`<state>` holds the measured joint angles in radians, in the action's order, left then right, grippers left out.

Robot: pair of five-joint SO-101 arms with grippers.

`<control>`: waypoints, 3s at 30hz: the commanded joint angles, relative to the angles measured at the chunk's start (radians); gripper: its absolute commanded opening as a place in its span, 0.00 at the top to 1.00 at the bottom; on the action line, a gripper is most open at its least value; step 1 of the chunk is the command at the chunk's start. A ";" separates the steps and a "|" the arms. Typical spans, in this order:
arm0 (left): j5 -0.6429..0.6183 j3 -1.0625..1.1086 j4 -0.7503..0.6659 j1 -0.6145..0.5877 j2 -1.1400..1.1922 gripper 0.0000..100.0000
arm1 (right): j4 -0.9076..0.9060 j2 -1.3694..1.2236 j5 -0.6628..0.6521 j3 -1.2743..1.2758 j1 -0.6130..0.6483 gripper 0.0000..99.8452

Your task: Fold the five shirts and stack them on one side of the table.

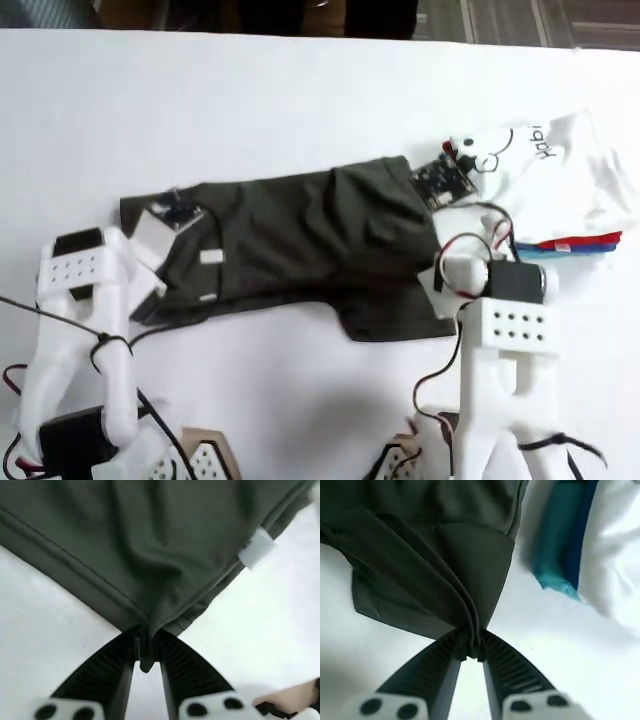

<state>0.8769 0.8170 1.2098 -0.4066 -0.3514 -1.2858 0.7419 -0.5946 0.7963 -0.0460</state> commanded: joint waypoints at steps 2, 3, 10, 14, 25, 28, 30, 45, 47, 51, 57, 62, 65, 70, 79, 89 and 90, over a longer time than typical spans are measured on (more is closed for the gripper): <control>0.003 0.004 -0.015 -0.006 -0.037 0.97 | 0.065 0.038 -0.021 0.084 -0.019 0.98; 0.003 0.004 -0.021 -0.006 -0.035 0.97 | 0.081 0.038 -0.021 0.107 -0.018 0.98; 0.003 0.041 -0.044 0.000 -0.029 0.97 | 0.174 0.036 -0.021 0.253 -0.018 0.98; 0.003 0.053 -0.055 -0.005 -0.029 0.97 | 0.179 0.036 -0.021 0.272 -0.018 0.98; 0.003 -0.002 -0.020 -0.008 -0.037 0.88 | 0.131 0.038 -0.021 0.250 -0.016 0.81; 0.003 -0.102 0.052 -0.008 -0.037 0.86 | 0.081 0.038 -0.015 0.180 -0.016 0.82; 0.003 -0.191 0.112 -0.008 -0.037 0.86 | 0.031 0.038 -0.012 0.109 -0.016 0.83; -0.104 -0.774 0.167 -0.061 0.195 0.97 | 0.153 -0.007 0.169 -0.252 0.160 0.98; -0.157 -0.820 0.153 -0.060 0.302 0.97 | 0.202 -0.073 0.170 -0.267 0.203 0.98; -0.247 -0.929 0.147 -0.018 0.499 0.97 | 0.269 -0.297 0.178 -0.371 0.237 0.98; -0.319 -1.043 0.100 0.020 0.736 0.97 | 0.260 -0.717 0.180 -0.681 0.242 0.98; -0.359 -1.058 0.106 0.066 0.861 0.97 | 0.186 -0.992 0.262 -0.931 0.245 0.98; -0.365 -1.063 0.100 0.077 0.911 0.97 | 0.173 -1.124 0.279 -1.045 0.243 0.98; -0.358 -1.067 0.048 0.049 0.974 0.97 | 0.177 -1.326 0.278 -1.158 0.236 0.98; -0.358 -1.205 0.040 -0.015 1.066 0.97 | 0.168 -1.592 0.276 -1.405 0.090 0.98; -0.327 -1.636 0.299 0.005 1.297 0.97 | -0.050 -1.618 0.276 -1.639 0.099 0.98; -0.325 -1.687 0.334 0.011 1.312 0.97 | -0.077 -1.618 0.276 -1.674 0.101 0.98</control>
<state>0.5363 -0.7265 1.4784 -0.3928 0.9191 -1.2996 -0.8846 -0.3245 -0.7718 0.0690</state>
